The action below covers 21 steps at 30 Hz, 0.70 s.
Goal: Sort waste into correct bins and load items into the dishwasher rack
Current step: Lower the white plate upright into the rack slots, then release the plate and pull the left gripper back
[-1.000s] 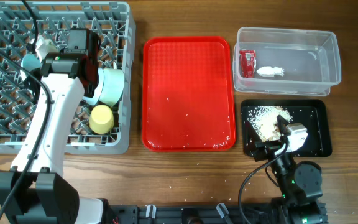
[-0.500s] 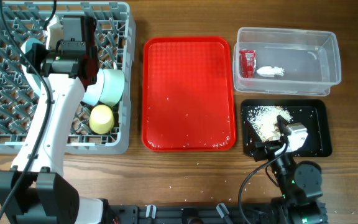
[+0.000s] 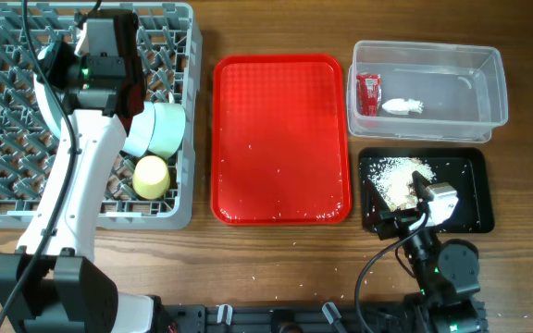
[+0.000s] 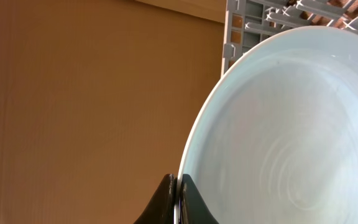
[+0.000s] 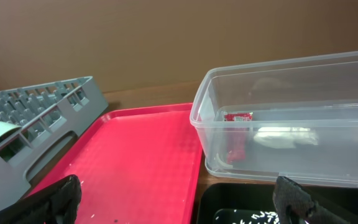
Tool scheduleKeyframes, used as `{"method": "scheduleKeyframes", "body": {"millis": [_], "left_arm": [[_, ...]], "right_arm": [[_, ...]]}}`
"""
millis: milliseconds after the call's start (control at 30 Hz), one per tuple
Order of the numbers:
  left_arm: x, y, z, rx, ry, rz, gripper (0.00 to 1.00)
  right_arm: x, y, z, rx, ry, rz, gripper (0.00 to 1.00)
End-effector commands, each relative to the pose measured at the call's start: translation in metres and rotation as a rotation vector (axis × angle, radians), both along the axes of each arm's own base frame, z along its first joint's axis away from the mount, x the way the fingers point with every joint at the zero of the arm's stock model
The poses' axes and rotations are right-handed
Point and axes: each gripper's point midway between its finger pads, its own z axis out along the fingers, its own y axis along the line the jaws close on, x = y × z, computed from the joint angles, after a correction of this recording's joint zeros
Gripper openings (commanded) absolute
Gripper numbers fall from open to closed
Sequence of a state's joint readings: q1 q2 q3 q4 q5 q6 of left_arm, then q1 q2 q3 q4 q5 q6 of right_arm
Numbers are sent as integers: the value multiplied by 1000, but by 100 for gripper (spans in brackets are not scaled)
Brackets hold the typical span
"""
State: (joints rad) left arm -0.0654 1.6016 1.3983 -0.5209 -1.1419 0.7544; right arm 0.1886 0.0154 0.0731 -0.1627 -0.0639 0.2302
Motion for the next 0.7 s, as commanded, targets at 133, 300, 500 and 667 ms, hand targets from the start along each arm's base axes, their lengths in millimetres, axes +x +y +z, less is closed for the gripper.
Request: {"method": "scheduleKeyframes", "body": {"millis": [133, 300, 500, 667], "left_arm": [[8, 7, -14, -17, 7, 17, 4], [15, 7, -35, -19, 55, 20, 4], [18, 4, -36, -25, 53, 7, 9], [26, -24, -37, -13, 81, -68, 13]], "right_arm": [[-1, 1, 2, 12, -9, 7, 100], [-1, 1, 2, 12, -9, 7, 100], [-1, 1, 2, 12, -9, 7, 100], [-1, 1, 2, 12, -9, 7, 100]]}}
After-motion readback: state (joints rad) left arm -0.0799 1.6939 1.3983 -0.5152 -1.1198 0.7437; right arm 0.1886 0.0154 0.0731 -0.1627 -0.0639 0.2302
